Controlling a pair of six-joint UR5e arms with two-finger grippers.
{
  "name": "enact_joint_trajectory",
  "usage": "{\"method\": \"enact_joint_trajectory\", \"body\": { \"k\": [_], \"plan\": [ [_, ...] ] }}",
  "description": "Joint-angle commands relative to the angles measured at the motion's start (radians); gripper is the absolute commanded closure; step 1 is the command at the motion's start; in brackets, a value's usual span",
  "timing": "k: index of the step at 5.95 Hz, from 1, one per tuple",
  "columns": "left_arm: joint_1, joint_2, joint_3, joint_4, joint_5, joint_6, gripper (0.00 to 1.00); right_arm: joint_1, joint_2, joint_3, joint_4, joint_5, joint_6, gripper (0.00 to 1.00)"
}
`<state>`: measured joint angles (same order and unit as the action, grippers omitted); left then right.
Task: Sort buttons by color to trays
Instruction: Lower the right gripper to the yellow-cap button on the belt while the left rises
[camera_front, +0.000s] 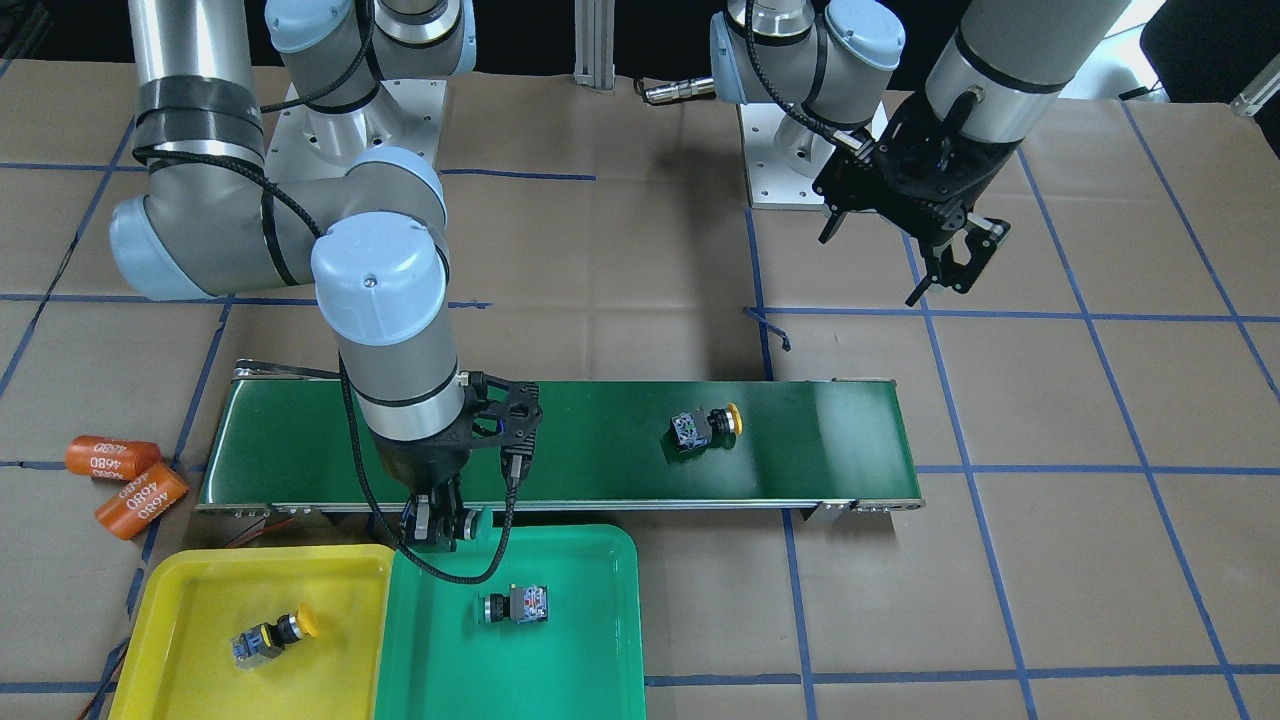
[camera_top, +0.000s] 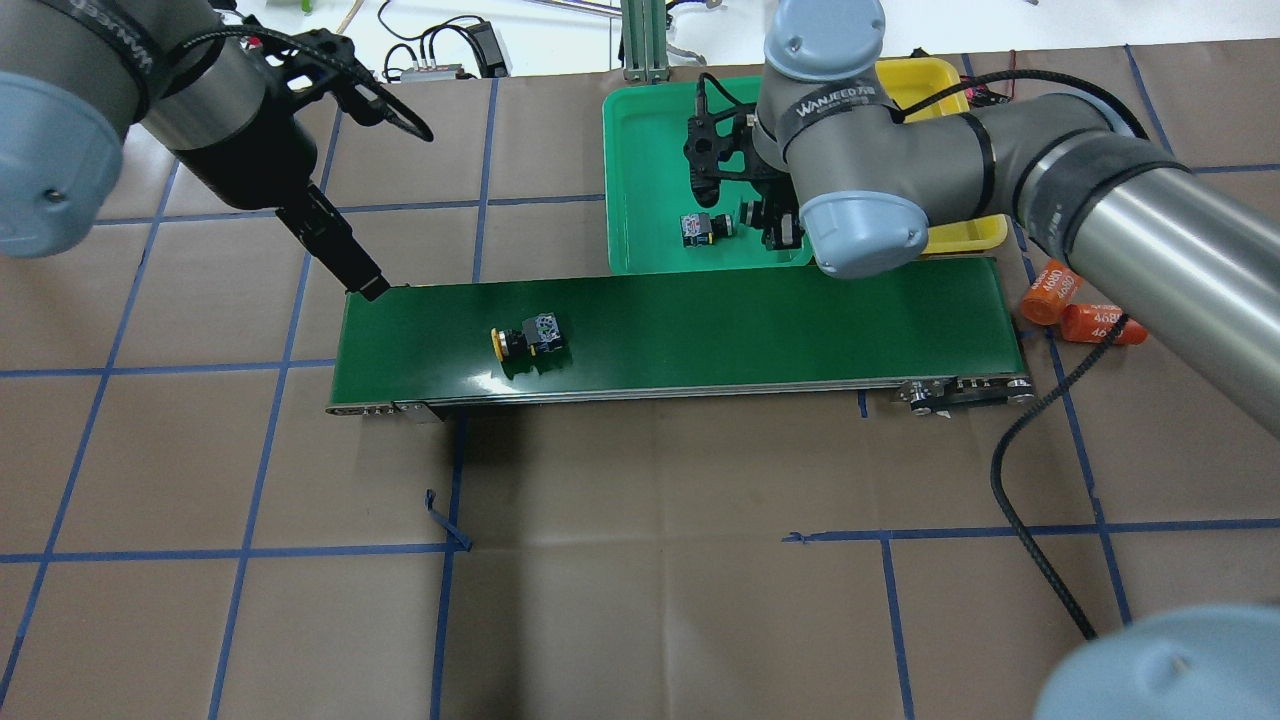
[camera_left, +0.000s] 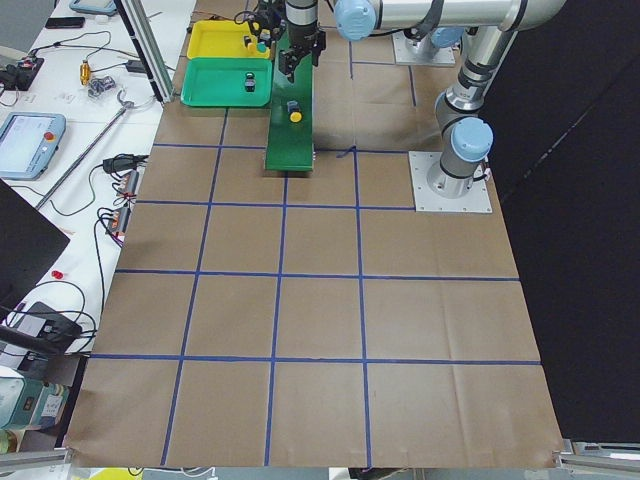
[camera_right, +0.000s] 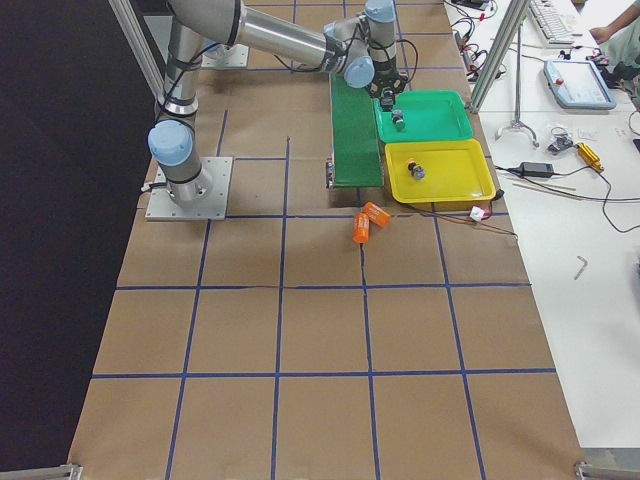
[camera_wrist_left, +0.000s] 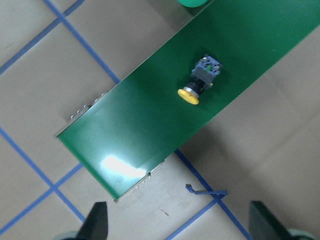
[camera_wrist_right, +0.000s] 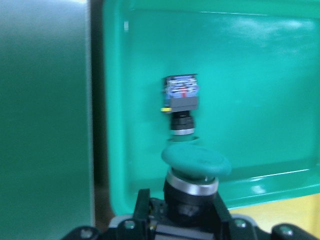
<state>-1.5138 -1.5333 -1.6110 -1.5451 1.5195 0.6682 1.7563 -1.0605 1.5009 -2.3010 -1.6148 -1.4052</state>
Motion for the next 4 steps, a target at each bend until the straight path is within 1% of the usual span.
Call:
{"method": "enact_joint_trajectory", "body": {
  "k": [1, 2, 3, 4],
  "plan": [
    [-0.011, 0.01, -0.001, -0.001, 0.082, -0.463, 0.02, 0.002, 0.205, -0.199, -0.095, 0.007, -0.024, 0.82],
    [-0.05, 0.027, -0.009, -0.001, 0.082, -0.58, 0.02, 0.005, 0.249, -0.25, -0.094, 0.015, -0.021, 0.37],
    [-0.074, 0.039, -0.01, -0.004, 0.094, -0.602, 0.02, 0.005, 0.247, -0.254, -0.092, 0.041, -0.031, 0.0],
    [-0.075, 0.054, -0.024, -0.004, 0.094, -0.602, 0.02, 0.002, 0.222, -0.257, -0.08, 0.032, -0.05, 0.0]
  ]
}}
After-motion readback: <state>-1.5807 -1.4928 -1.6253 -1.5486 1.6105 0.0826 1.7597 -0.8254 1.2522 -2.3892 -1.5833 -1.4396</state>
